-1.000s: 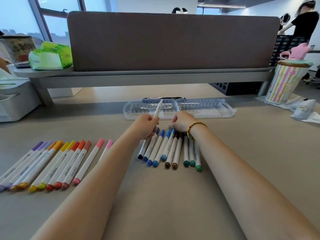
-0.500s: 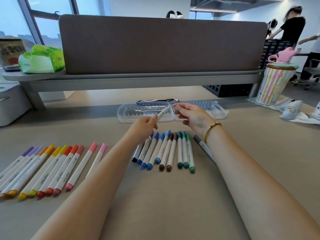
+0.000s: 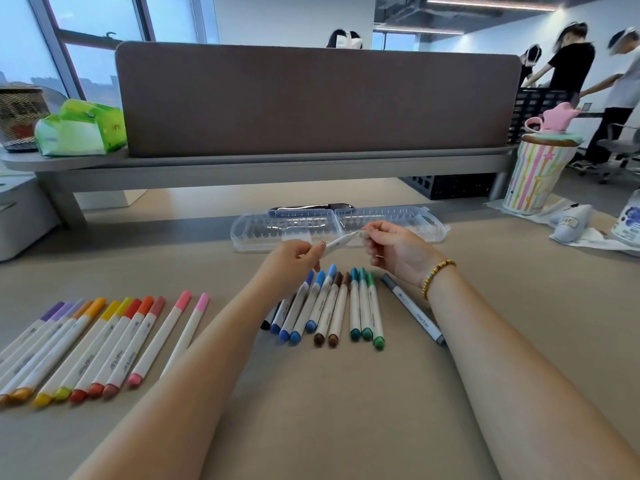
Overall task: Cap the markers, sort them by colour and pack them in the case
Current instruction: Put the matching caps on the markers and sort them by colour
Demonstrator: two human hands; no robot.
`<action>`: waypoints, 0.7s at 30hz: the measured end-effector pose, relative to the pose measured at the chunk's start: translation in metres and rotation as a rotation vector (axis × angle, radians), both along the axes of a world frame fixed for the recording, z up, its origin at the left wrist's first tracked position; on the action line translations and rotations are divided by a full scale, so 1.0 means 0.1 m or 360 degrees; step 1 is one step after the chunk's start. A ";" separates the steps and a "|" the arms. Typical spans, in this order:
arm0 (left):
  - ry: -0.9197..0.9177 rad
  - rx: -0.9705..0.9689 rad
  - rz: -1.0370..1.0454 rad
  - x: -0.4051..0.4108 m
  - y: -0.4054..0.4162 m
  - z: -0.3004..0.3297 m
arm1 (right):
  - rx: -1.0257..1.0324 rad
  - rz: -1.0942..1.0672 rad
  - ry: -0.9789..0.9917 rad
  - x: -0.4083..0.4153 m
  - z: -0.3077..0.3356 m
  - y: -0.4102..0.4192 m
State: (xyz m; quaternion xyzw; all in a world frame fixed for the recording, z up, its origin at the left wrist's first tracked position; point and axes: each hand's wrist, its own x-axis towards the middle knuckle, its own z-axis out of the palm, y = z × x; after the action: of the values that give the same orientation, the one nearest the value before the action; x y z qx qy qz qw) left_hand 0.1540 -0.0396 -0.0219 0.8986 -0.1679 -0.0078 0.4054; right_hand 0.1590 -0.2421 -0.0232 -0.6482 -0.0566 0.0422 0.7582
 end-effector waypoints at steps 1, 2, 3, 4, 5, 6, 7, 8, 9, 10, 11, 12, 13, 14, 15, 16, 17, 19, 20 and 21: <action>-0.0006 0.0016 -0.0001 0.00 -0.01 0.00 | -0.0029 -0.0002 -0.0007 0.00 0.00 0.00; -0.0013 0.0033 -0.0001 0.00 -0.01 0.00 | -0.0047 -0.0002 -0.0016 0.01 0.00 0.00; -0.0017 0.0049 0.0002 0.00 -0.01 0.00 | -0.0060 0.0000 -0.0023 0.01 0.00 0.01; -0.0021 0.0060 0.0006 -0.01 -0.01 -0.01 | -0.0077 0.0006 -0.0029 0.01 0.00 0.02; -0.0024 0.0068 0.0012 -0.01 -0.01 -0.01 | -0.0103 0.0018 -0.0034 0.02 0.01 0.03; -0.0028 0.0074 0.0016 -0.01 -0.01 -0.02 | -0.0133 0.0031 -0.0041 0.02 0.01 0.04; -0.0029 0.0075 0.0020 -0.01 -0.02 -0.02 | -0.0167 0.0045 -0.0049 0.02 0.02 0.05; -0.0026 0.0071 0.0020 -0.02 -0.02 -0.01 | -0.0215 0.0054 -0.0062 0.02 0.02 0.06; -0.0016 0.0065 0.0023 -0.02 -0.03 -0.01 | -0.0287 0.0053 -0.0076 0.02 0.04 0.08; -0.0002 0.0063 0.0027 -0.02 -0.04 0.00 | -0.0385 0.0037 -0.0091 0.01 0.06 0.11; 0.0021 0.0053 0.0032 -0.03 -0.04 0.01 | -0.0503 -0.0003 -0.0111 0.00 0.09 0.16; 0.0059 0.0016 0.0038 -0.04 -0.06 0.02 | -0.0625 -0.0062 -0.0144 -0.02 0.13 0.21; 0.0124 -0.0069 0.0054 -0.04 -0.08 0.03 | -0.0734 -0.0133 -0.0188 -0.02 0.16 0.27; 0.0210 -0.0186 0.0076 -0.06 -0.10 0.04 | -0.0812 -0.0209 -0.0236 -0.03 0.19 0.32; 0.0291 -0.0303 0.0101 -0.08 -0.12 0.06 | -0.0852 -0.0275 -0.0274 -0.04 0.21 0.37; 0.0346 -0.0388 0.0124 -0.10 -0.15 0.07 | -0.0863 -0.0325 -0.0299 -0.04 0.22 0.42; 0.0378 -0.0434 0.0143 -0.12 -0.18 0.08 | -0.0858 -0.0356 -0.0313 -0.04 0.22 0.44; 0.0412 -0.0496 0.0164 -0.16 -0.21 0.08 | -0.0843 -0.0382 -0.0307 -0.05 0.22 0.46; 0.0421 -0.0523 0.0167 -0.17 -0.22 0.08 | -0.0835 -0.0389 -0.0293 -0.06 0.22 0.46; 0.0423 -0.0544 0.0168 -0.18 -0.23 0.09 | -0.0820 -0.0396 -0.0285 -0.06 0.23 0.47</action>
State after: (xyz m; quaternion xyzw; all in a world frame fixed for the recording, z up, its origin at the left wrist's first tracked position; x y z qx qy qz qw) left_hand 0.1358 -0.0631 -0.0133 0.8154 -0.0646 -0.0764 0.5703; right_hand 0.1532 -0.1954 -0.0005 -0.8224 -0.0307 -0.0954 0.5600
